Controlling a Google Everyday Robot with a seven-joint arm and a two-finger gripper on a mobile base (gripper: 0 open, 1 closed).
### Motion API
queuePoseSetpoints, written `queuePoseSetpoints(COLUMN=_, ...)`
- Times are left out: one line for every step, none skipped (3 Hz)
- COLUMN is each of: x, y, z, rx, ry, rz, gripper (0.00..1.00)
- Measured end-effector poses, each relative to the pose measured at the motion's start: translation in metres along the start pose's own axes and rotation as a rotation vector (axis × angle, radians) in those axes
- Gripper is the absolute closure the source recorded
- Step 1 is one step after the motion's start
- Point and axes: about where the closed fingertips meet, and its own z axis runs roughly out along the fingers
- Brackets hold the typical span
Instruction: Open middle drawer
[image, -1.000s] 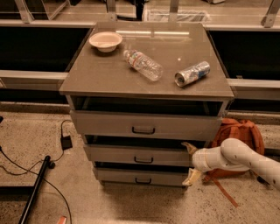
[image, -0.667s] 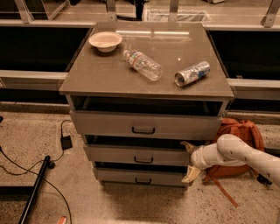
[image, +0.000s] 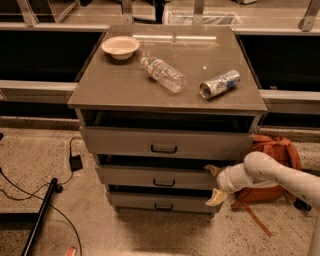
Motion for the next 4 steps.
queuePoseSetpoints(x=0.000, y=0.007, z=0.001, rx=-0.020, ry=0.017, rz=0.002, gripper=0.19)
queuePoseSetpoints(x=0.001, y=0.016, z=-0.001, rx=-0.037, ry=0.024, rz=0.004, gripper=0.20)
queuePoseSetpoints(x=0.002, y=0.030, z=-0.007, rx=-0.062, ry=0.021, rz=0.005, gripper=0.20)
queuePoseSetpoints(x=-0.001, y=0.052, z=-0.014, rx=-0.104, ry=0.012, rz=-0.007, gripper=0.20)
